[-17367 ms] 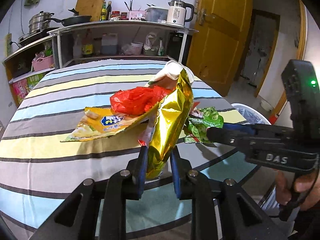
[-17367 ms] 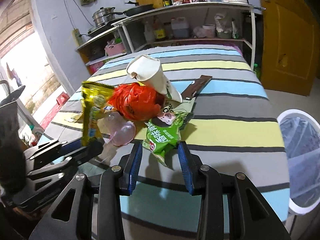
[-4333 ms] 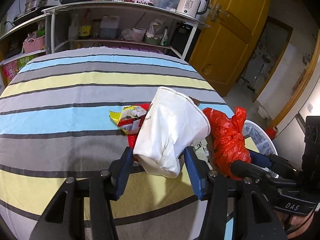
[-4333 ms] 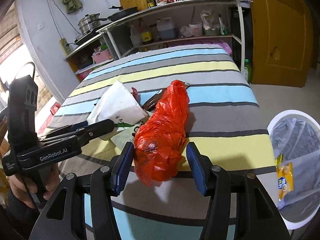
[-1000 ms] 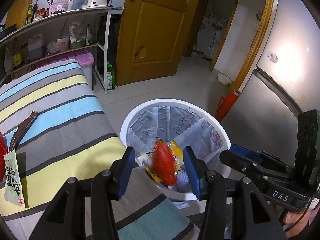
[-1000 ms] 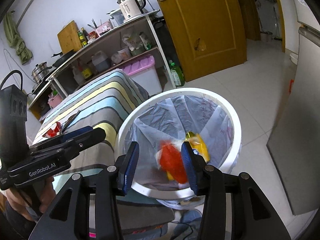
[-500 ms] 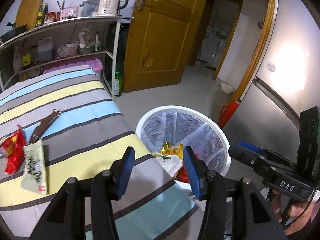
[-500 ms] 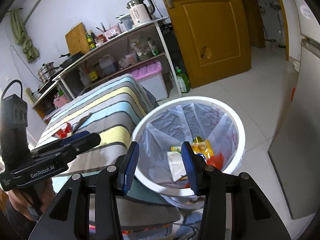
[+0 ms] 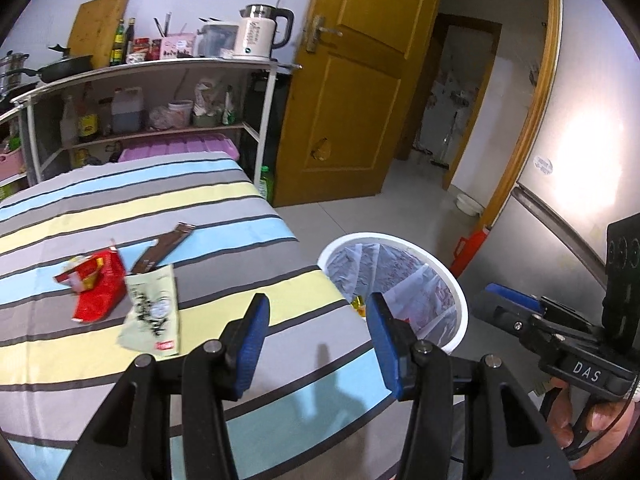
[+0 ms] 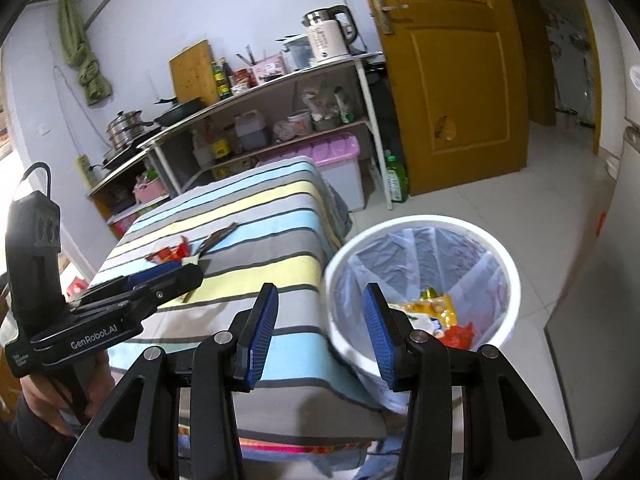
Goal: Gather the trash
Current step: 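Move both tools back over the remaining trash on the table, then grasp the green-white snack bag with the left tool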
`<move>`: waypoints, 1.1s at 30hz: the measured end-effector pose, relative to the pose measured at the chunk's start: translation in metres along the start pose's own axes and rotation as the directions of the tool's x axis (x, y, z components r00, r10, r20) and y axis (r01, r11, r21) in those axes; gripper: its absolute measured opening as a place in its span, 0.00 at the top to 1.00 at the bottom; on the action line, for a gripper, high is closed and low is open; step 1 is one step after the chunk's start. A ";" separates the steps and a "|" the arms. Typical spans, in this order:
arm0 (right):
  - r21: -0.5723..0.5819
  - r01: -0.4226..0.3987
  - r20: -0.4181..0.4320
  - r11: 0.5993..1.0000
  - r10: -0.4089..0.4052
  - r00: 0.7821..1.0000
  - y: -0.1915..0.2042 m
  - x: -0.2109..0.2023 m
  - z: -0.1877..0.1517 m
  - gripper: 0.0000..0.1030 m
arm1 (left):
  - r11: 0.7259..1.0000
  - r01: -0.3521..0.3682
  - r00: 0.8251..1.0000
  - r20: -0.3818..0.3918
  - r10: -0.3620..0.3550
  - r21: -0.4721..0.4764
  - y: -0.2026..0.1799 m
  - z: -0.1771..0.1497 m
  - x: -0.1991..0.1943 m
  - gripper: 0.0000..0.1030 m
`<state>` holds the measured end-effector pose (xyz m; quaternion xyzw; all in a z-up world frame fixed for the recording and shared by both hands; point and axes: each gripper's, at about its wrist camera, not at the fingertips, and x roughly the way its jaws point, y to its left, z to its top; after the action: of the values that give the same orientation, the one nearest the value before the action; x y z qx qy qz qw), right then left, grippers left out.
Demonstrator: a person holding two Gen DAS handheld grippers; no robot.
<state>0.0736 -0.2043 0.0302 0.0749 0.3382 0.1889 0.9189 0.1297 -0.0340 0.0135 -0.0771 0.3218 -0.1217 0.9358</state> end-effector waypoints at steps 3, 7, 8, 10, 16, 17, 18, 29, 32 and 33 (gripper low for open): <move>-0.021 -0.014 0.001 1.000 0.014 1.000 0.012 -0.001 -0.002 0.56 | 1.000 -0.013 1.000 0.015 0.014 -0.010 0.007 -0.002 -0.009 0.50; -0.042 -0.030 -0.002 0.999 0.030 1.000 0.024 -0.002 -0.004 0.56 | 0.999 -0.033 0.999 0.028 0.034 -0.022 0.017 -0.006 -0.019 0.50; -0.048 -0.034 -0.004 0.998 0.034 0.999 0.028 -0.001 -0.004 0.56 | 0.999 -0.037 0.999 0.031 0.038 -0.024 0.019 -0.007 -0.021 0.50; -0.057 -0.041 -0.006 0.997 0.041 0.999 0.033 -0.001 -0.005 0.56 | 0.998 -0.047 0.998 0.036 0.048 -0.031 0.023 -0.008 -0.024 0.50; -0.085 -0.068 -0.016 0.994 0.066 0.998 0.049 0.005 -0.006 0.56 | 0.996 -0.074 0.996 0.049 0.076 -0.050 0.037 -0.013 -0.035 0.50; -0.088 -0.072 -0.019 0.994 0.071 0.997 0.051 0.006 -0.006 0.56 | 0.995 -0.079 0.995 0.051 0.082 -0.053 0.040 -0.013 -0.036 0.50; -0.090 -0.076 -0.021 0.993 0.074 0.997 0.054 0.007 -0.006 0.56 | 0.995 -0.083 0.995 0.052 0.086 -0.055 0.041 -0.013 -0.037 0.50; -0.120 -0.108 -0.050 0.987 0.102 0.993 0.075 0.025 -0.007 0.56 | 0.985 -0.141 0.988 0.052 0.147 -0.103 0.075 -0.020 -0.044 0.50; -0.120 -0.110 -0.059 0.987 0.104 0.993 0.076 0.030 -0.007 0.56 | 0.981 -0.154 0.986 0.046 0.160 -0.122 0.084 -0.022 -0.043 0.50; -0.121 -0.110 -0.061 0.987 0.103 0.993 0.077 0.031 -0.007 0.56 | 0.980 -0.156 0.986 0.044 0.163 -0.126 0.087 -0.022 -0.043 0.50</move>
<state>0.0676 -0.1213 0.0270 0.0302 0.3464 0.2605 0.9007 0.0986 0.0597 0.0018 -0.1114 0.3083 -0.0243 0.9444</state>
